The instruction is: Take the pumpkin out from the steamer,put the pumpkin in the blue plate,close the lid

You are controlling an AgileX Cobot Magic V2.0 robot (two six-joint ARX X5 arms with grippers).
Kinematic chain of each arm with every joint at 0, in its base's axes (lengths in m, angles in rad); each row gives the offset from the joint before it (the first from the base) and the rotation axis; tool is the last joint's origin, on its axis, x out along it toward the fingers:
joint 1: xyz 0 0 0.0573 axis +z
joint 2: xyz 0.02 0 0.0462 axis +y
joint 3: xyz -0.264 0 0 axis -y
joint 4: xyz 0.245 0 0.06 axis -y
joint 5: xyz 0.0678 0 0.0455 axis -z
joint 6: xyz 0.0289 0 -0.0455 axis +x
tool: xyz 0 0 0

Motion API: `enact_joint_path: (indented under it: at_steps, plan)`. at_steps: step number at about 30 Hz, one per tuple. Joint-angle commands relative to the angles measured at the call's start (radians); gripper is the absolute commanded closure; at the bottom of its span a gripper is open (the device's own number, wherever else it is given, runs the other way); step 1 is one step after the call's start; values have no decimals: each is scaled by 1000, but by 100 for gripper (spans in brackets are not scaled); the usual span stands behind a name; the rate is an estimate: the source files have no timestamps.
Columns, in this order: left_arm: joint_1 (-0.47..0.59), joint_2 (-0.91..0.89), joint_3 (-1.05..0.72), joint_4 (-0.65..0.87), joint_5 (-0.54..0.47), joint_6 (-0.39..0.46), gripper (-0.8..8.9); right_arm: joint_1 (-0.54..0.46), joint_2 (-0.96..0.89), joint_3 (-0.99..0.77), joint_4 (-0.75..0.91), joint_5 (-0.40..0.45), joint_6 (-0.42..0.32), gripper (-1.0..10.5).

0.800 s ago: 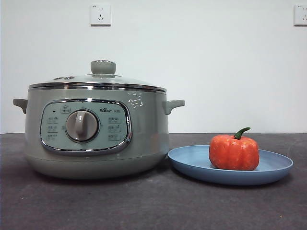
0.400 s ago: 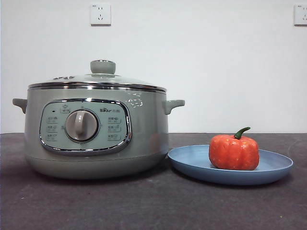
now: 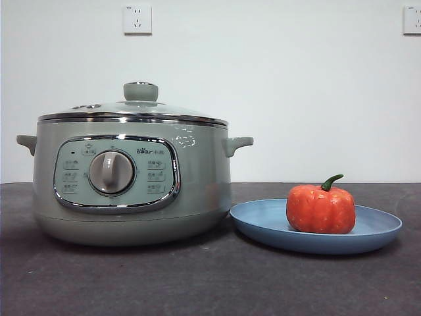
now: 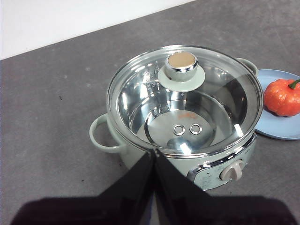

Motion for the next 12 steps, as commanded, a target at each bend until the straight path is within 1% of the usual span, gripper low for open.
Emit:
enact_joint_path:
  at_steps: [1, 9, 12]
  plan:
    - [-3, -1, -6, 5, -3, -11, 817, 1, 1, -5, -18, 4, 13, 963]
    - [-9, 6, -6, -5, 0, -4, 817, 1, 1, -5, -96, 3, 13, 963]
    - [8, -58, -5, -31, -11, 11, 817, 1, 1, -5, -126, 3, 13, 963]
